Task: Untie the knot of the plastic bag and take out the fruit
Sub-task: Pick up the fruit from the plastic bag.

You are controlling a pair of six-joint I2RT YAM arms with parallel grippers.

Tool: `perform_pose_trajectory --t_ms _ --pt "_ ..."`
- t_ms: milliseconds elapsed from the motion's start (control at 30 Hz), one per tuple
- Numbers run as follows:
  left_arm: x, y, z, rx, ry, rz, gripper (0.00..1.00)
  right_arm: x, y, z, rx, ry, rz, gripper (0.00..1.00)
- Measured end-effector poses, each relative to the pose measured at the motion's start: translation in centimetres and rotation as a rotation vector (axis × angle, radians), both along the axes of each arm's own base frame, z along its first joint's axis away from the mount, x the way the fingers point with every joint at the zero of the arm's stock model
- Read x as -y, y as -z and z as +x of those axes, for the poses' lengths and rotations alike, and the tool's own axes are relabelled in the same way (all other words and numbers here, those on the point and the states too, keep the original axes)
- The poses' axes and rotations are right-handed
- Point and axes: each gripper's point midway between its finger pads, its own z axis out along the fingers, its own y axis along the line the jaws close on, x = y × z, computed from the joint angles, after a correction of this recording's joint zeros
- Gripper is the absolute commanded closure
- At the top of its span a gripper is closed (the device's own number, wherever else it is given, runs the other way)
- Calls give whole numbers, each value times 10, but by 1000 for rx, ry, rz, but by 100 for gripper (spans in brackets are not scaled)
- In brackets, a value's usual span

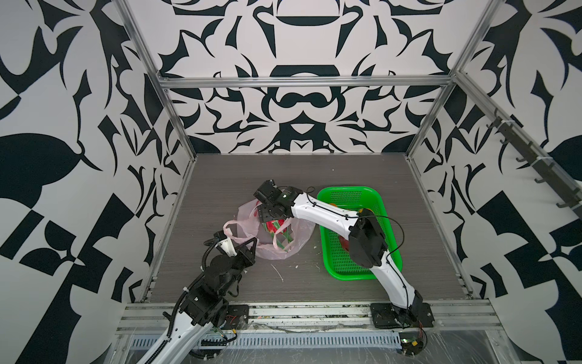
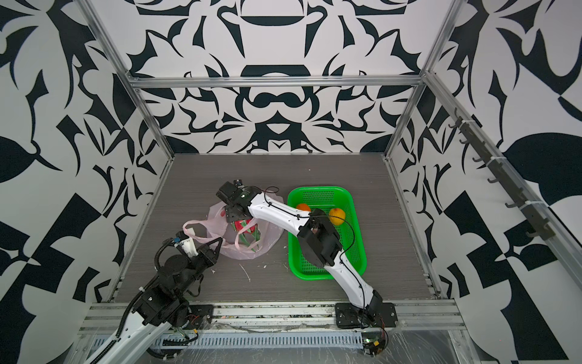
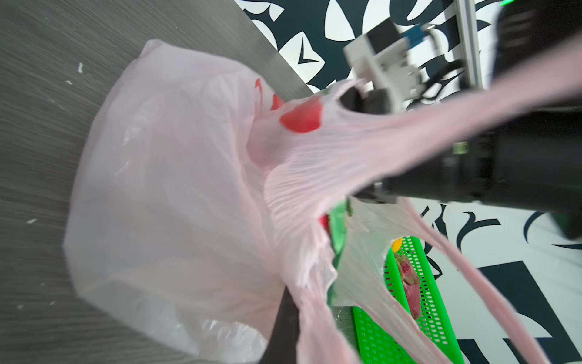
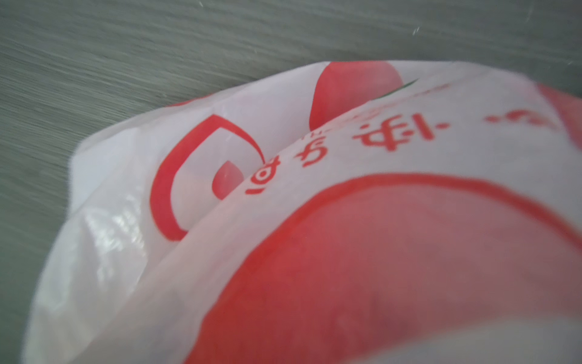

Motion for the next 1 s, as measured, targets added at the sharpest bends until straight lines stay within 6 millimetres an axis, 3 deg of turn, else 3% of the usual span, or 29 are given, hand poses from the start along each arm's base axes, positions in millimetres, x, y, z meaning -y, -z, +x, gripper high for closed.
perform_pose_trajectory --t_ms 233,467,700,1000 --pt "-3 15 4 -47 -27 45 100 -5 -35 -11 21 -46 58 100" --pt "-11 31 10 -89 -76 127 100 -9 -40 -33 -5 -108 69 100" --pt "-20 6 25 -17 -149 191 100 2 -31 -63 -62 -155 41 100" --pt "-24 -29 42 86 -203 253 100 4 -55 -93 -69 -241 66 100"
